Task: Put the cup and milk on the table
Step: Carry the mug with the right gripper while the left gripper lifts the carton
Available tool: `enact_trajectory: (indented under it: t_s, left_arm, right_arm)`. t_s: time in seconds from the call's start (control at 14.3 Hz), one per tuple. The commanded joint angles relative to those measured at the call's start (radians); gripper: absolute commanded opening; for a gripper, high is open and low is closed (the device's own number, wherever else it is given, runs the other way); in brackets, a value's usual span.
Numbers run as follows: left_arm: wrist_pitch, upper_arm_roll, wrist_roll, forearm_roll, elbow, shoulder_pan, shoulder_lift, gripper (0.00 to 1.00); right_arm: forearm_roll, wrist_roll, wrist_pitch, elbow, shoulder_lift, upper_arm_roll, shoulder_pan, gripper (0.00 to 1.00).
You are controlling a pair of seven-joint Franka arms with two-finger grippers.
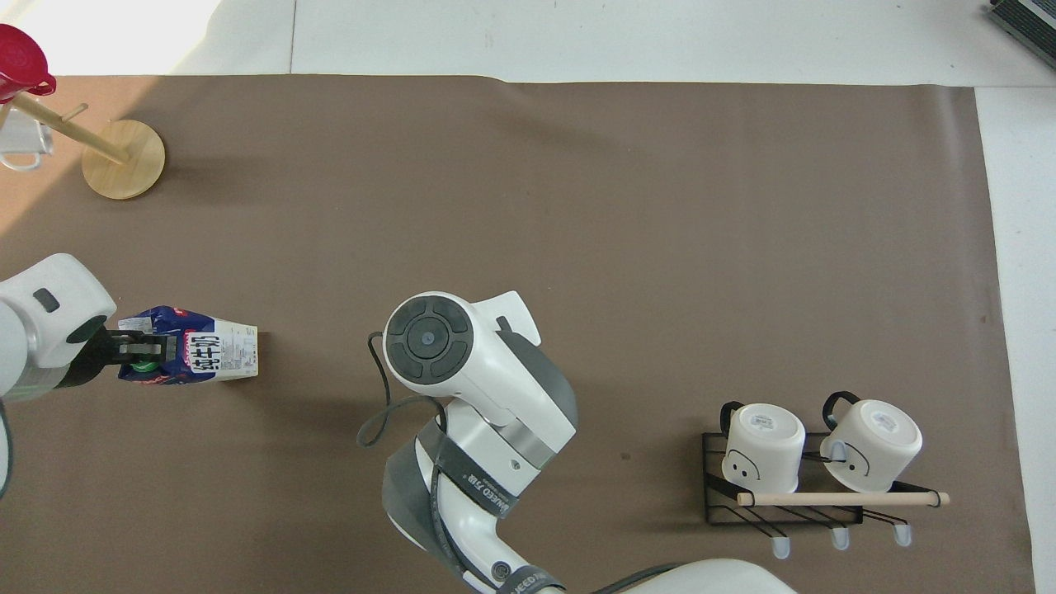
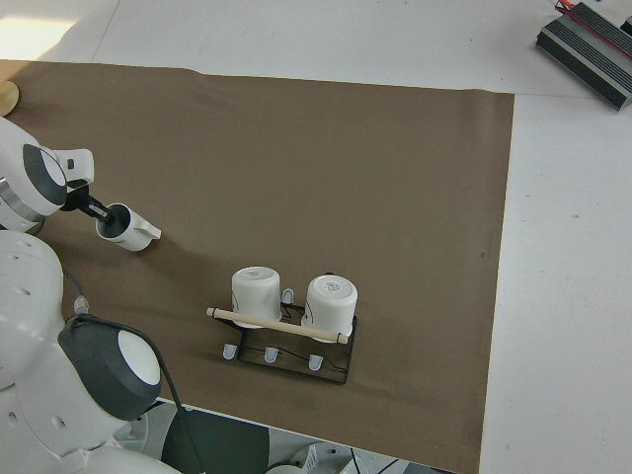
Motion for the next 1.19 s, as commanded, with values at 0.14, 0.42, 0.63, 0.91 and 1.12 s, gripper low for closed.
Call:
enact_trajectory:
  t_s: [0.14, 0.42, 0.63, 0.91, 1.12]
  left_arm:
    - [-0.063, -0.002, -0.143, -0.01, 0.092, -0.08, 0.03, 0.39]
    - [-0.125, -0.003, -0.263, -0.01, 0.16, -0.166, 0.048, 0.39]
    - [-0.151, -0.003, -0.287, -0.012, 0.19, -0.189, 0.051, 0.39]
    - [-0.159, -0.005, -0.344, -0.013, 0.201, -0.217, 0.054, 0.38]
    - [-0.159, -0.005, -0.37, -0.015, 0.2, -0.257, 0.054, 0.37]
  right_arm:
    - [0.019, 0.02, 0.016, 0.012, 0.014, -0.003, -0.014, 0.09]
    - [0.019, 0.034, 0.011, 0.007, 0.014, -0.003, -0.017, 0.48]
    - [0.019, 0.034, 0.01, 0.016, 0.005, -0.003, -0.017, 1.0]
    - [0.015, 0.011, -0.004, 0.002, -0.087, -0.01, -0.055, 1.0]
    - [0.015, -0.087, -0.045, -0.05, -0.211, -0.01, -0.154, 1.0]
